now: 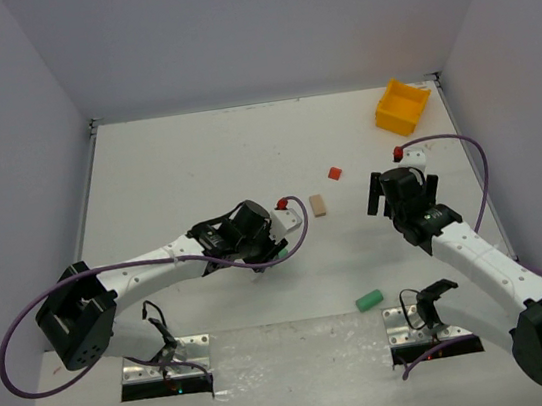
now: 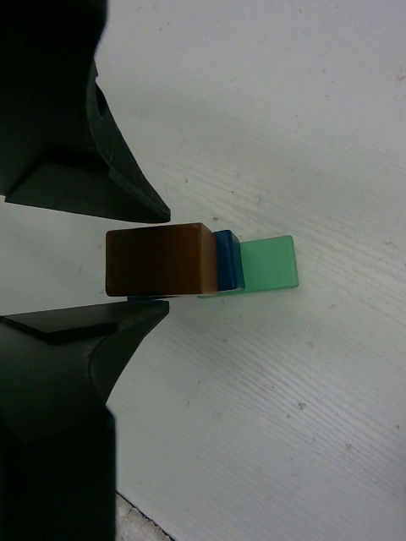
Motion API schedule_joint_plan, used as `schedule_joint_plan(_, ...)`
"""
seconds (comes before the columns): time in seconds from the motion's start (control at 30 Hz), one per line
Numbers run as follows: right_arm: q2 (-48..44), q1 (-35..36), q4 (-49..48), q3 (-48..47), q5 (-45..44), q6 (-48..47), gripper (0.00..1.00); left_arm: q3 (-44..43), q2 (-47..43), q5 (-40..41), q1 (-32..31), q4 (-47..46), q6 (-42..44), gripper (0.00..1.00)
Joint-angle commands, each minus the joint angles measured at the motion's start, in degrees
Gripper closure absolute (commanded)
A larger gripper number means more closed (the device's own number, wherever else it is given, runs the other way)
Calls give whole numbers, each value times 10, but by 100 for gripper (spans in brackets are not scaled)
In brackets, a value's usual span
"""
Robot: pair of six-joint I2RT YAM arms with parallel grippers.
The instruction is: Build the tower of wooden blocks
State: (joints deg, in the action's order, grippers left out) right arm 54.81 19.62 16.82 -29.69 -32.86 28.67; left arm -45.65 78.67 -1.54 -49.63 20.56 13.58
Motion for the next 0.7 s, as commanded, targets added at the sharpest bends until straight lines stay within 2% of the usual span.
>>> schedule_joint_plan(0.0,-4,-2,-8,-8,-12,3,1,-3,-1,-3,-7,-22,8,60)
schedule_joint_plan(0.23,-1,-2,-8,-9,-12,4,1,-6,-2,-2,-8,-22,9,53)
schedule_joint_plan(0.67,-2,-2,-8,-8,-13,3,1,-12,-9,-8,-7,-10,12,50)
